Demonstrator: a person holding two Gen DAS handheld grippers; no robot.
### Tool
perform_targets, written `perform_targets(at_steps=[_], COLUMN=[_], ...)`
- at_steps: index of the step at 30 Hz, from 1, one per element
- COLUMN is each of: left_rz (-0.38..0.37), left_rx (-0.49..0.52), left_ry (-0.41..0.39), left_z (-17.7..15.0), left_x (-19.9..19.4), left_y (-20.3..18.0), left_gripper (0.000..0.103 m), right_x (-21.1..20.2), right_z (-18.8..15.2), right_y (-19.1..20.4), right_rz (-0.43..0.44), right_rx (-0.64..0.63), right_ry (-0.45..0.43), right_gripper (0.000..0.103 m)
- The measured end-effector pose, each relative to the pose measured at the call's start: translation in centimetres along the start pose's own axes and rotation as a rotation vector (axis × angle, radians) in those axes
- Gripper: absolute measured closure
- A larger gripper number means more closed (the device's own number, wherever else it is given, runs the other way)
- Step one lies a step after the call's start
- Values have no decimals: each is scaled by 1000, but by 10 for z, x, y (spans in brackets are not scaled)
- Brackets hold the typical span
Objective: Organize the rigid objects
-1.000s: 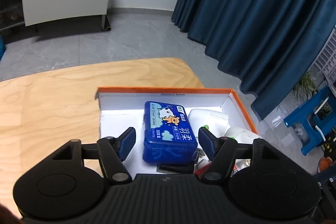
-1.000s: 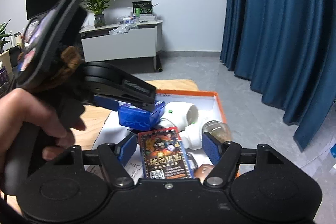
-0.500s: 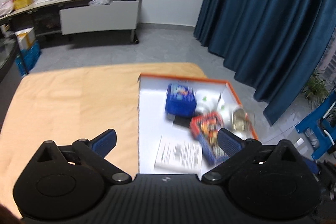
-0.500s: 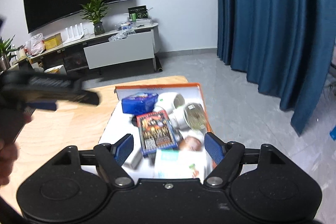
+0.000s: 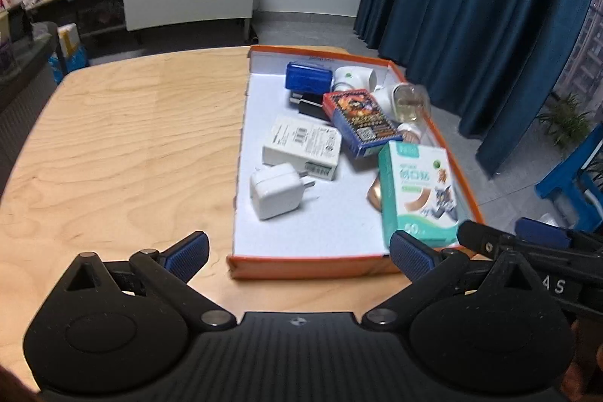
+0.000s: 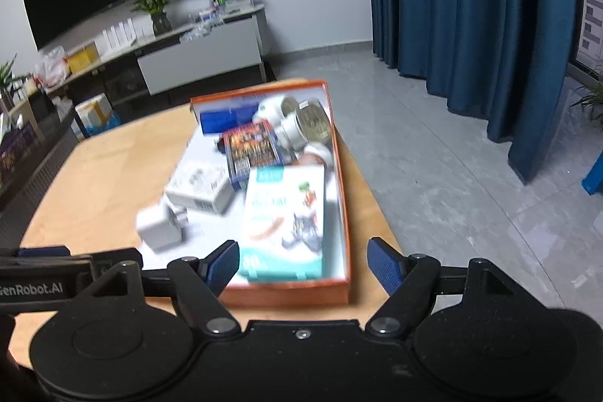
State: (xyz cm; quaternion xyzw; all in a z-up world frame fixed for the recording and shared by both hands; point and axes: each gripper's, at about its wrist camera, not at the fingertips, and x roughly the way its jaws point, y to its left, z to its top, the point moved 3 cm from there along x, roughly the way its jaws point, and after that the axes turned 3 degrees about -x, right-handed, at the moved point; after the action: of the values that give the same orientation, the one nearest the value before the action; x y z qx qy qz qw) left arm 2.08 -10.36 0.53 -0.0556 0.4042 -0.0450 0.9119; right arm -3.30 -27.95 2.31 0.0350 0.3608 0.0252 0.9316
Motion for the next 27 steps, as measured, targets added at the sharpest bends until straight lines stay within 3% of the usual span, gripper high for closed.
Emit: perform_targets(at_steps=[9,27], left_rz=[31,37], left_rx=[22,13], left_ry=[-16,-23], left_z=[-17,-18], left_x=[-10,-9], left_y=[-1,3], left_gripper=[0,0], right_x=[-7,-5], right_z=[-6,-7], right_y=[11,19], right_rz=[-7,-17], right_rx=[-42,-60], right_ry=[4,19], right_gripper=[14,14])
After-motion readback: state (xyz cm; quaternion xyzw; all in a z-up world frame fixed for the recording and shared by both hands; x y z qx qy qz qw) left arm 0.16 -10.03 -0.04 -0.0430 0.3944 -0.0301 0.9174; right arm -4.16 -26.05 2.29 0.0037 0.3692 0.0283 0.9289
